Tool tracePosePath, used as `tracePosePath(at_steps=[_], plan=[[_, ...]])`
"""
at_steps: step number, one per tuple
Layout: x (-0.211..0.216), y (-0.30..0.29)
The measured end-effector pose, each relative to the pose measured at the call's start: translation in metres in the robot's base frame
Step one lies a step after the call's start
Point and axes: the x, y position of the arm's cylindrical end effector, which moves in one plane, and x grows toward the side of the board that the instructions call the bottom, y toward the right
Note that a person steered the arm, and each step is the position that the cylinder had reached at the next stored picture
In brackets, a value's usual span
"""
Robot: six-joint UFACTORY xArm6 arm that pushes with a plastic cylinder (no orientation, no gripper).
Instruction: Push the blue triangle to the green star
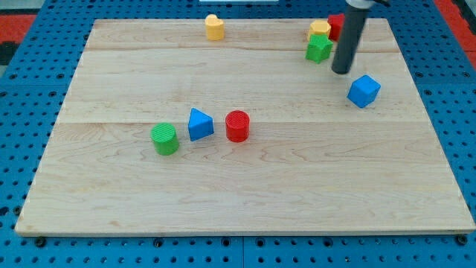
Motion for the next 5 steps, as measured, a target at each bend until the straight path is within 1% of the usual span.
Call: tracePosePath(at_steps=[1,2,3,4,5], plan=[[0.028,0.004],[0.067,0.016],[0.124,-0.019],[0.178,-0.095],[0.138,-0.155]])
